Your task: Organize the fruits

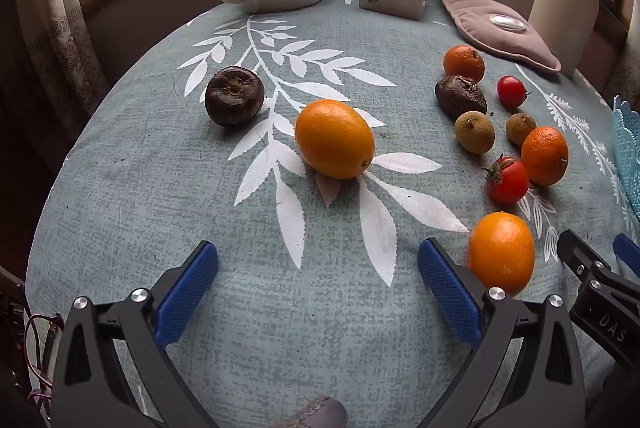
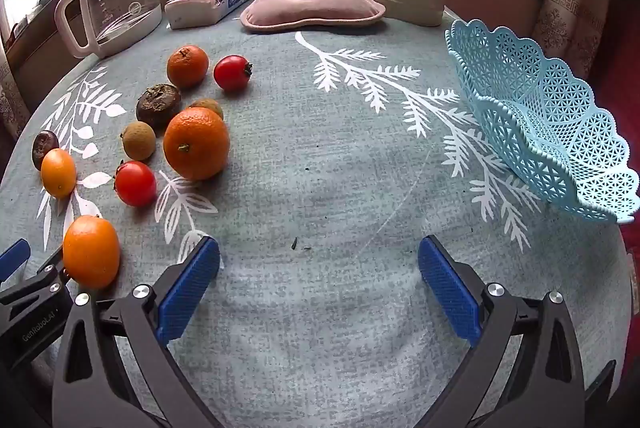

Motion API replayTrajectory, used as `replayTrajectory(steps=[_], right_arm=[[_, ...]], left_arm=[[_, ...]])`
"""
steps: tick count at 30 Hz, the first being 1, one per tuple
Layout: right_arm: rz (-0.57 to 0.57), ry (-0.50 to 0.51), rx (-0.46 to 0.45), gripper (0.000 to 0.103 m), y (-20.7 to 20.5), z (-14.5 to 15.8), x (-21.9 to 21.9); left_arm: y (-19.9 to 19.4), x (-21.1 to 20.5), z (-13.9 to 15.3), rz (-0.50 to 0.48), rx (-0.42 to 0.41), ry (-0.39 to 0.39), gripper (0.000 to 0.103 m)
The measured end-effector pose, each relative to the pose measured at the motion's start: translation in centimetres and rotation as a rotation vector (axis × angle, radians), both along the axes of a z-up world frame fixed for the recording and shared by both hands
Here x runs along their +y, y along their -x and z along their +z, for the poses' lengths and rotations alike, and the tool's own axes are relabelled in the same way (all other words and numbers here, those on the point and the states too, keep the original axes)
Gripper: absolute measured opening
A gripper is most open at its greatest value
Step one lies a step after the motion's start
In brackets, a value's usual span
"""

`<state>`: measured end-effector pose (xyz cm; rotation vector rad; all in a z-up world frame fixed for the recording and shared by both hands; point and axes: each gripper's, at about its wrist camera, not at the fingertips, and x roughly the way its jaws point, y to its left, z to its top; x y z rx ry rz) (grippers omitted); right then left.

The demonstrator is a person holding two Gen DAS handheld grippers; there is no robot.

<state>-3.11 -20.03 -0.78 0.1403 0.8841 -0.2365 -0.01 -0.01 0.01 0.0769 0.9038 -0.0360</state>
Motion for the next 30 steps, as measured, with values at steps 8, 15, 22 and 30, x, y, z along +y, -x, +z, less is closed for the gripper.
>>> replayTrajectory(steps=[8,15,22,30], right_arm=[[0.005,-0.016,-0.007,0.101,0.07,-0.10,-0.18],[0.008,-0.012,-0.005,0.101,-0.03,-0.08,0.07],[0.008,-0.012,-0.005,0.101,-0.02,0.00,-0.06],[0.008,-0.012,-0.006,0.101,-0.01,-0.02,-0.14]], left_arm=[[0.06,-0.01,-0.09,0.002,-0.002,-0.004,0.098],[0.09,-0.06,-0.11,0.002,-0.003,-0.005,0.098],[-0.01,-0.28,-0.15,0.002,-0.002,0.000,0.098],[-0.02,-0.29,-0.17,0.002,-0.001,0.001,0.098]])
